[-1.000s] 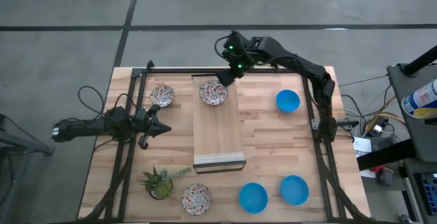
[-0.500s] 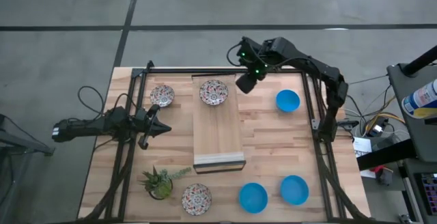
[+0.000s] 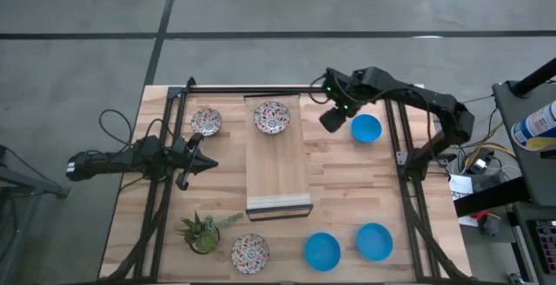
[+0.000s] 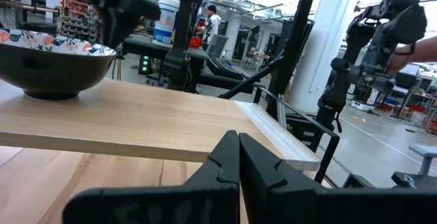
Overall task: Pick & Place Mini bowls
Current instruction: Put the top right blue bowl on the shelf
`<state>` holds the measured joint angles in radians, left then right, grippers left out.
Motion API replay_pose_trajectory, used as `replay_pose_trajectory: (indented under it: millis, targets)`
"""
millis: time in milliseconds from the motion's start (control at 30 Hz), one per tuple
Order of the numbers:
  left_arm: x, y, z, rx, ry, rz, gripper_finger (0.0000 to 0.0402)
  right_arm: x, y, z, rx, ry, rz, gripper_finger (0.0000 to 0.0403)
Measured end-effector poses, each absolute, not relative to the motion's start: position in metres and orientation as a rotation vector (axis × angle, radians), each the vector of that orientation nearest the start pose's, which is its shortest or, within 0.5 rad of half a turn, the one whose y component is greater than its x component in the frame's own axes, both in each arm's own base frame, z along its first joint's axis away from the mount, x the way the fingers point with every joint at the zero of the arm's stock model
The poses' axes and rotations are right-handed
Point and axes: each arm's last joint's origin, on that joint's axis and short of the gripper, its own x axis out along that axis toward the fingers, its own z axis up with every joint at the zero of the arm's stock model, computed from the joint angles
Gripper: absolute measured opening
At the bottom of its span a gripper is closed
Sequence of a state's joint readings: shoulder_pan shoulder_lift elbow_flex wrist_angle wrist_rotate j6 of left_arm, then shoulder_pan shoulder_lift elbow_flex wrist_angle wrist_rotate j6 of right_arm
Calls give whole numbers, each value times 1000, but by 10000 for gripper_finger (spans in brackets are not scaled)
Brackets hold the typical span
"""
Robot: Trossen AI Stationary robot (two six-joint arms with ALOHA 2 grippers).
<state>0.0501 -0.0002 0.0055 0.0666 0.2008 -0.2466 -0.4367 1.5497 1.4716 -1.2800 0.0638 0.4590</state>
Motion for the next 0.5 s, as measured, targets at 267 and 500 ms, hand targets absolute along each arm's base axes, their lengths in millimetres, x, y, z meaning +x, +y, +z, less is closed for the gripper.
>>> replay_pose_trajectory:
  millis: [267, 500]
  targets:
    - [97, -1, 172, -237, -53, -159, 0, 222, -106, 277, 639, 1333, -747, 127]
    - [97, -1, 172, -237, -53, -159, 0, 202, -97, 250, 625, 1374, -750, 128]
